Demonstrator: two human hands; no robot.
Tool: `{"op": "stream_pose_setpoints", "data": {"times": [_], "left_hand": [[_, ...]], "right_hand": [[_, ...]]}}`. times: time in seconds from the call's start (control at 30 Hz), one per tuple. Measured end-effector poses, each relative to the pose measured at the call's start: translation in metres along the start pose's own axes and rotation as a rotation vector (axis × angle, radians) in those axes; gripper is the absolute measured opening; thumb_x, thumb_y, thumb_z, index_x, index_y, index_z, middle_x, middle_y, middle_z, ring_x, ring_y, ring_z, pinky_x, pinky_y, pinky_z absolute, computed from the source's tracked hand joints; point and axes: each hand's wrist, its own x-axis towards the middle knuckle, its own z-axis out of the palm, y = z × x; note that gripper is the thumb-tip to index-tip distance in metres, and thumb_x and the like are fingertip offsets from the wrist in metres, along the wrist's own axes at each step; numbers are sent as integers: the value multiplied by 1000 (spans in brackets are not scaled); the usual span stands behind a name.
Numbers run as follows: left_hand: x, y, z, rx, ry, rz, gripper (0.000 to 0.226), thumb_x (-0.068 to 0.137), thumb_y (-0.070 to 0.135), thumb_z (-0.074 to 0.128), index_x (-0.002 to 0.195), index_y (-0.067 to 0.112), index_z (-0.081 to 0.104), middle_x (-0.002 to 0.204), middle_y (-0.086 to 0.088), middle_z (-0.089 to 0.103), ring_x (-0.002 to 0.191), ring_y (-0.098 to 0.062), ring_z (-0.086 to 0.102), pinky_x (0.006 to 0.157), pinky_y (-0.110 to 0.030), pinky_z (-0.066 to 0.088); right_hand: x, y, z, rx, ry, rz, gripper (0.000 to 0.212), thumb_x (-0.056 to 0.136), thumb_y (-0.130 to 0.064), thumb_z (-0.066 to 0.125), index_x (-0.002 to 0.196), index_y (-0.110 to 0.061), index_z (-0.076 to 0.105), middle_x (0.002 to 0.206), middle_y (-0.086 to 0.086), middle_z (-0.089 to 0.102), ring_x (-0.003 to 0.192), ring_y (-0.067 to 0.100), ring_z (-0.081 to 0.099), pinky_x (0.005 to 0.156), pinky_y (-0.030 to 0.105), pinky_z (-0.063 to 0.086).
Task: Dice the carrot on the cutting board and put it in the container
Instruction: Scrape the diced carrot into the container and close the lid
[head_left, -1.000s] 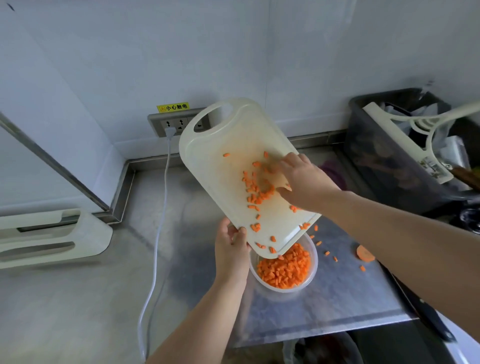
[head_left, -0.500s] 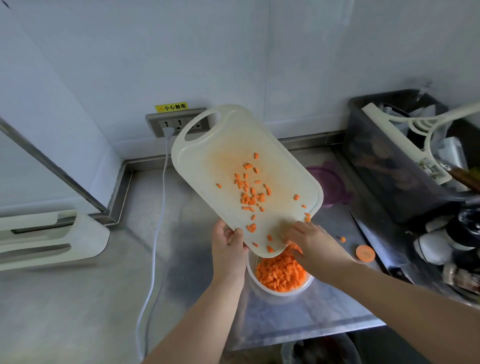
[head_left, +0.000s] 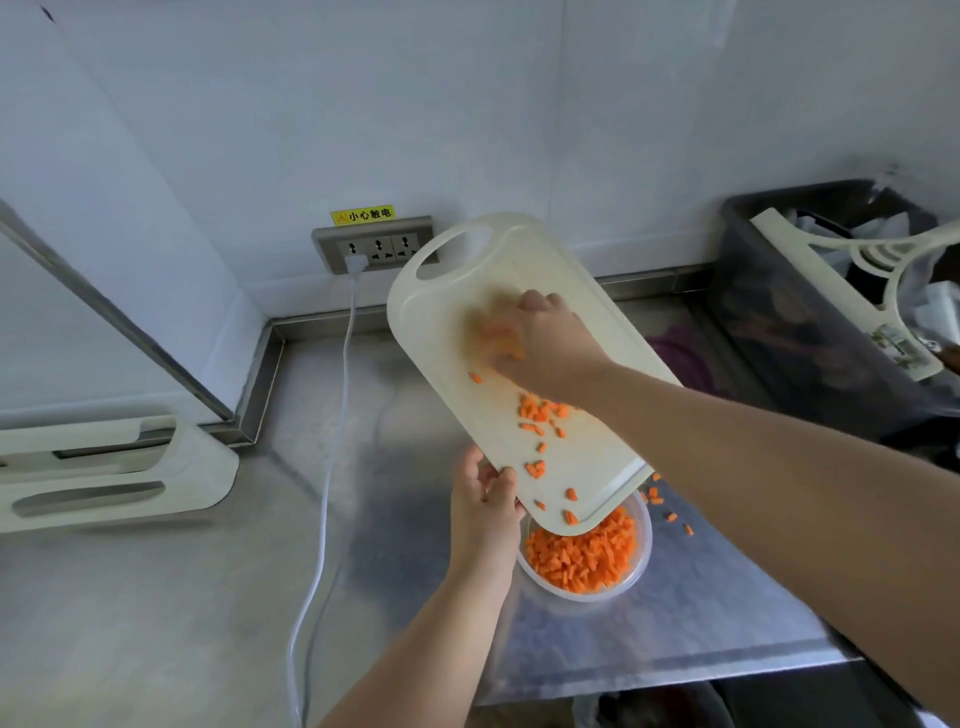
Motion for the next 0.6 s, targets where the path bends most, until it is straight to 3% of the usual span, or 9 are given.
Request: {"op": "stream_pose_setpoints", "data": {"times": [0.23, 0.33, 0.4, 0.5, 0.6], "left_hand": [[6, 0, -1, -48, 18, -4, 24, 97, -4, 43, 116, 8, 51, 108, -15, 63, 99, -23, 65, 74, -28, 57], [9, 2, -3, -62, 18, 13, 27, 95, -7, 41, 109, 11, 54, 107, -16, 66, 96, -24, 66, 77, -35, 55], [10, 2, -3, -59, 49, 18, 29, 95, -7, 39, 106, 14, 55, 103, -13, 67, 92, -23, 66, 75, -35, 56], [10, 2, -4, -49, 62, 22, 29, 96, -5, 40, 104, 18, 56, 100, -9, 68, 91, -20, 67, 72, -31, 55], [9, 3, -5, -54, 58, 11, 27, 97, -3, 42, 104, 19, 56, 105, -7, 66, 100, -21, 65, 73, -29, 55]], "right_hand": [[-67, 14, 43, -73, -57, -246, 18, 90, -27, 59, 101, -14, 66, 107, 8, 55, 94, 29, 48, 85, 41, 43], [-101, 26, 59, -62, -55, -265, 19, 86, -31, 48, 88, -18, 63, 86, 5, 56, 75, 26, 52, 65, 36, 50], [-121, 34, 69, -48, -31, -278, 15, 78, -35, 44, 88, -26, 51, 78, 0, 55, 67, 24, 54, 54, 32, 51], [-139, 38, 70, 25, -1, -300, 14, 77, -29, 49, 87, -25, 59, 76, -3, 58, 67, 22, 56, 52, 32, 52], [-123, 41, 46, 183, 100, -130, 14, 80, -12, 64, 92, -18, 68, 91, 0, 62, 85, 24, 58, 63, 37, 53]]}}
